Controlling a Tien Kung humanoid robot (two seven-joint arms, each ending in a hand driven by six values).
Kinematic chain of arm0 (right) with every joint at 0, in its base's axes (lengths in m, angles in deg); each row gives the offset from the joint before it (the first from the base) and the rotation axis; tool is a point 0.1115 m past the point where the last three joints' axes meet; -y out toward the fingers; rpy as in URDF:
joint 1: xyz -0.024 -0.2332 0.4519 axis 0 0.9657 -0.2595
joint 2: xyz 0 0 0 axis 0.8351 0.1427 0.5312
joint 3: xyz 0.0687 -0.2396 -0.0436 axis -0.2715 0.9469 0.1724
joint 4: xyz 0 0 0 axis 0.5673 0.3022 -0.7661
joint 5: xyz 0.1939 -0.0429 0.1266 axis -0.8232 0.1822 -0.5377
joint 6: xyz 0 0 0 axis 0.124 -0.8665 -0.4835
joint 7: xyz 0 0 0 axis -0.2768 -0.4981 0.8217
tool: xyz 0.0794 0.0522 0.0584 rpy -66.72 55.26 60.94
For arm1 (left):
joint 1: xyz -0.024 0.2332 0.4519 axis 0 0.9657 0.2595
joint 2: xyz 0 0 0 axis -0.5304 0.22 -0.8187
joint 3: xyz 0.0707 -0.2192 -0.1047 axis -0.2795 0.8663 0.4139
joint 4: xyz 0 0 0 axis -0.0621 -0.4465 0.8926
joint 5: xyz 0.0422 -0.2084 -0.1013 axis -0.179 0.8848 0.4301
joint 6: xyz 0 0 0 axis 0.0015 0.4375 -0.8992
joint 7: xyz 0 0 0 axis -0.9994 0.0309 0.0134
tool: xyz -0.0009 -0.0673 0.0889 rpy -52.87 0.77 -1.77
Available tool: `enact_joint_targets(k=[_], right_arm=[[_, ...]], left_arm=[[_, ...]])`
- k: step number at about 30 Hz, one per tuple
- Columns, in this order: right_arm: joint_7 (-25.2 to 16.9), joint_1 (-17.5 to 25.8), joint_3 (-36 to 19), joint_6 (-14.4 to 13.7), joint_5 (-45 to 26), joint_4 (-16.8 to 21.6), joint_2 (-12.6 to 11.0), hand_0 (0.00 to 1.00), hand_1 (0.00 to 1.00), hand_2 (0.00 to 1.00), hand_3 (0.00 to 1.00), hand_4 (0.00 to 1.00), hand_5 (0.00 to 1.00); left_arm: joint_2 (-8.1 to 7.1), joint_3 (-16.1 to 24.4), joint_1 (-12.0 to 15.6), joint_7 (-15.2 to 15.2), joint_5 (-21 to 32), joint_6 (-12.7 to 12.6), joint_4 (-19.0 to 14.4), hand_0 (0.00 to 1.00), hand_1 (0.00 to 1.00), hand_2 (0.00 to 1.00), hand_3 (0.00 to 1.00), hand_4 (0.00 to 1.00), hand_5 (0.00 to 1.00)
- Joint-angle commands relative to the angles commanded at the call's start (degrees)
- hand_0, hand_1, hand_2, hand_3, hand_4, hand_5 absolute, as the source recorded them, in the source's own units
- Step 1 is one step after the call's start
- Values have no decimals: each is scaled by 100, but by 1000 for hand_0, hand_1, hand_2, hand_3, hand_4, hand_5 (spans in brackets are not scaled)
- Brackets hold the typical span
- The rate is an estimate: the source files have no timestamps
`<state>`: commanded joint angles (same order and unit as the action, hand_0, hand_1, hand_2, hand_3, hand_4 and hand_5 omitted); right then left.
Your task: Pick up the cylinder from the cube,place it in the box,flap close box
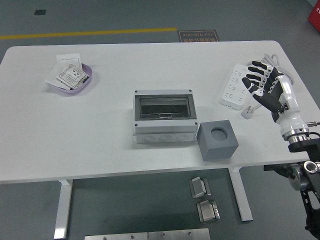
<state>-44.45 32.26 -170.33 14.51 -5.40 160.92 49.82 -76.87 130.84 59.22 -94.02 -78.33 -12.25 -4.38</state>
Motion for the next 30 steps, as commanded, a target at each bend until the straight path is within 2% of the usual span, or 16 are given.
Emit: enact_joint_targets(k=[6, 7, 12, 13, 18, 19, 30], right_arm=[[-22, -48, -55, -32, 8, -30, 4, 675, 704, 749, 756, 905, 330], [-22, -49, -61, -33, 9, -35, 8, 675, 704, 747, 755, 848, 268], [-14, 17, -109, -30, 10, -44, 55, 675, 704, 747, 755, 848, 268], [-13, 28, -118, -30, 9, -45, 63, 676, 696, 675, 753, 861, 286], [-7, 45, -153, -28, 8, -42, 54, 676, 696, 675, 753, 861, 286], [-6, 43, -162, -29, 12, -44, 46, 687, 693, 649, 749, 870, 302], [17, 51, -368, -22, 97, -76, -4, 690, 692, 659, 748, 870, 308]], left_arm=[[-24, -8, -20, 2, 11, -1, 0, 638, 617, 572, 599, 668, 281], [-23, -7, -19, 2, 7, 1, 0, 638, 617, 572, 599, 668, 282], [-8, -12, 12, 9, 45, -8, 0, 638, 617, 572, 599, 668, 282], [-1, -12, 17, 8, 56, -11, 0, 638, 617, 572, 599, 668, 281], [36, 2, 15, 3, 61, -19, 0, 638, 617, 572, 599, 668, 281], [42, 6, 11, 3, 59, -20, 0, 638, 617, 572, 599, 667, 281], [89, 13, 44, -11, 63, -20, 0, 638, 617, 572, 599, 668, 281]])
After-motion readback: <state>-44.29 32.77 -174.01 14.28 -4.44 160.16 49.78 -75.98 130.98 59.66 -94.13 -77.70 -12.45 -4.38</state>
